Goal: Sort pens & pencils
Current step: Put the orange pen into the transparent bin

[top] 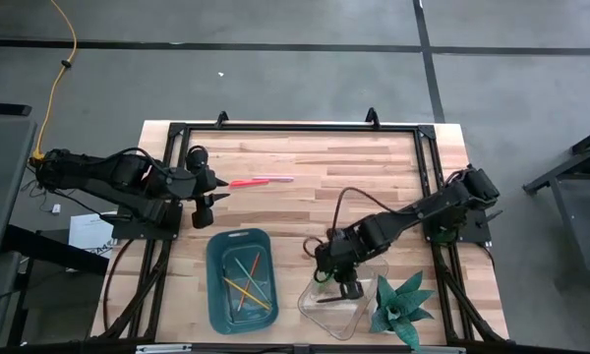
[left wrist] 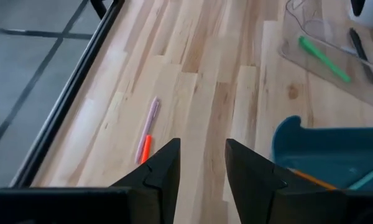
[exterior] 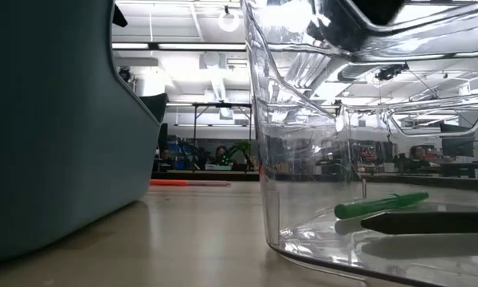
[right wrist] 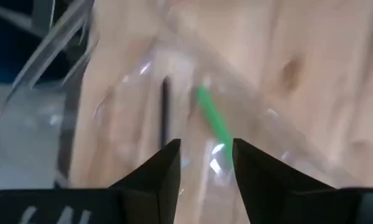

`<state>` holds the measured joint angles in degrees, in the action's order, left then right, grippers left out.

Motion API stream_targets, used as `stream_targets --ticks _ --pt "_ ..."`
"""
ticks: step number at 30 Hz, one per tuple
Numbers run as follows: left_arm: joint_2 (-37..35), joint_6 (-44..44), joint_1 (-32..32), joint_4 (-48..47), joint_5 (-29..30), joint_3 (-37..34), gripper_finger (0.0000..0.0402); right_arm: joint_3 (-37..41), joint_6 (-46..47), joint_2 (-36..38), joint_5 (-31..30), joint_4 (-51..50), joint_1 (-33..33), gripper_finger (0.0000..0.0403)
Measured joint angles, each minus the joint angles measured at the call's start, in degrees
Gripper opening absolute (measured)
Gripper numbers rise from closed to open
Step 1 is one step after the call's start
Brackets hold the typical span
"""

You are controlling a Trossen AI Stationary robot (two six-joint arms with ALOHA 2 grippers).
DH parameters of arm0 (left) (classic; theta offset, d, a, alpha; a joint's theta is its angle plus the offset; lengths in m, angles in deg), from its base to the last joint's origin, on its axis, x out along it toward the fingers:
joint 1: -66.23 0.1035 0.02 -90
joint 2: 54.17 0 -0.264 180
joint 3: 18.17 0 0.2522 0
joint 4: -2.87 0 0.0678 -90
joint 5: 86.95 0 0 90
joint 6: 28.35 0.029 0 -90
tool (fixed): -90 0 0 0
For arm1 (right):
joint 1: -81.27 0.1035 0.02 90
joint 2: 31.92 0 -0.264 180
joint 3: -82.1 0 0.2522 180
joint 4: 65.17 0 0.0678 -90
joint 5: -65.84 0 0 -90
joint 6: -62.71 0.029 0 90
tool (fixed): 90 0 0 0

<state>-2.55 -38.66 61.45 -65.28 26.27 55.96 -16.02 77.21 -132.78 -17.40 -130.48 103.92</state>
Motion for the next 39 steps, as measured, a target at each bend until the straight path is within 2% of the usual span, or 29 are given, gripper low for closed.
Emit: stream_targets --ticks 4,10,15,20,24,28,39 --pt "0.02 4.42 6.21 0.13 -5.47 -0.01 0.0113 -4.54 -3.06 0.02 -4.18 -0.68 -3.01 0.0137" --pt "2.44 15.98 22.17 -0.32 -17.52 0.01 0.0113 -11.88 -7.39 0.04 -10.81 -3.68 -8.85 0.0137" --pt "8.32 27.20 34.57 -0.58 -28.57 0.01 0.0113 -17.09 -10.67 0.09 -16.31 -7.18 -13.11 0.0137" --pt "16.36 36.26 42.68 -0.72 -32.26 0.01 0.0113 -18.86 -11.95 1.38 -21.44 -15.07 -17.57 0.0137" --pt "23.18 40.67 46.07 -0.68 -33.72 0.01 0.0113 -18.89 -11.52 3.47 -22.05 -16.04 -20.74 0.0137" --pt "28.72 42.01 46.80 1.38 -33.30 -0.01 0.0113 -18.93 -11.56 5.47 -23.20 -15.98 -23.00 0.0137" --pt "34.97 41.58 45.54 7.50 -31.65 -1.07 0.0113 -18.97 -12.04 7.90 -23.76 -16.92 -27.27 0.0137"
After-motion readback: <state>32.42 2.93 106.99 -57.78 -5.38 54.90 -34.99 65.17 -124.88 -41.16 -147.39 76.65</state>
